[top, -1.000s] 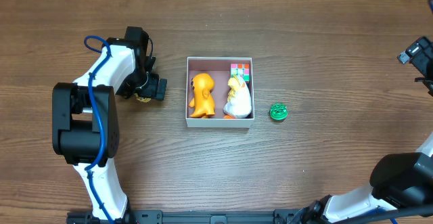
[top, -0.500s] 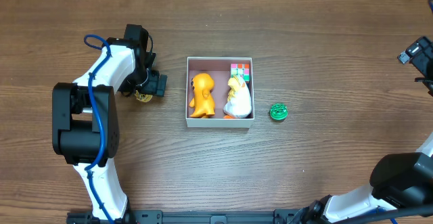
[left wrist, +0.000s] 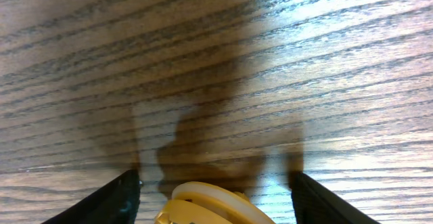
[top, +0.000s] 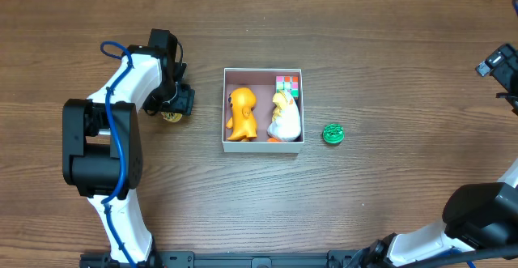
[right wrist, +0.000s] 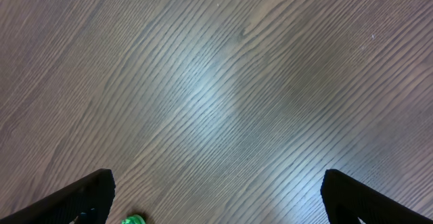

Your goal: Pack container

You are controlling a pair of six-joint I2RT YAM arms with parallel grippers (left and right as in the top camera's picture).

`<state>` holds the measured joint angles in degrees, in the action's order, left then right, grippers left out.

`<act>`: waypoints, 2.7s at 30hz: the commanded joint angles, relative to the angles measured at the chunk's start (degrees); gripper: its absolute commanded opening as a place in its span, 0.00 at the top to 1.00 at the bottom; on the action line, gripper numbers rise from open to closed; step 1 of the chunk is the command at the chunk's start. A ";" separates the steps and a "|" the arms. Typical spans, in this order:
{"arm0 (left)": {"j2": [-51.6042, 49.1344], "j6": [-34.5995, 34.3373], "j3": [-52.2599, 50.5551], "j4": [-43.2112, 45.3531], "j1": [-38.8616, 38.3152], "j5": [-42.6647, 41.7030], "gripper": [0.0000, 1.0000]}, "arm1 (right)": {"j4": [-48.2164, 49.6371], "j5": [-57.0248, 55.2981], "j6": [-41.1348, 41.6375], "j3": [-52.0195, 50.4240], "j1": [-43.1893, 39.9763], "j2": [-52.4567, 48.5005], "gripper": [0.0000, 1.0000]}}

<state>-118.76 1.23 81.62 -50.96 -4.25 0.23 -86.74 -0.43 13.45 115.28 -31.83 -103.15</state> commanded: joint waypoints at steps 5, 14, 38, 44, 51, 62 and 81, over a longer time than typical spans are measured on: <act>-0.83 0.04 -0.63 0.26 0.17 -1.33 0.34 | 0.13 -0.31 0.24 0.07 -0.07 0.26 0.00; -0.81 -0.17 -0.61 0.46 0.17 -1.36 0.43 | 0.15 -0.31 0.24 0.07 -0.07 0.26 0.00; -0.74 -1.46 0.02 0.02 0.17 -1.40 0.48 | 0.15 -0.31 0.24 0.07 -0.07 0.26 0.00; -0.70 -1.46 0.68 -0.70 0.17 -1.75 0.49 | 0.13 -0.31 0.24 0.07 -0.07 0.26 0.00; -0.70 -1.44 4.98 -3.63 0.17 -1.73 0.48 | 0.15 -0.31 0.24 0.07 -0.07 0.26 0.00; -0.70 -1.40 6.73 -12.24 0.17 -1.51 0.28 | 0.15 -0.31 0.24 0.07 -0.07 0.26 0.00; 6.97 -1.25 12.28 -28.22 1.11 -1.29 0.02 | 0.15 -0.31 0.24 0.07 -0.07 0.26 0.00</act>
<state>-117.86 -0.05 92.38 -77.93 -4.12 -0.84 -86.70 -0.40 13.45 115.26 -31.83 -103.15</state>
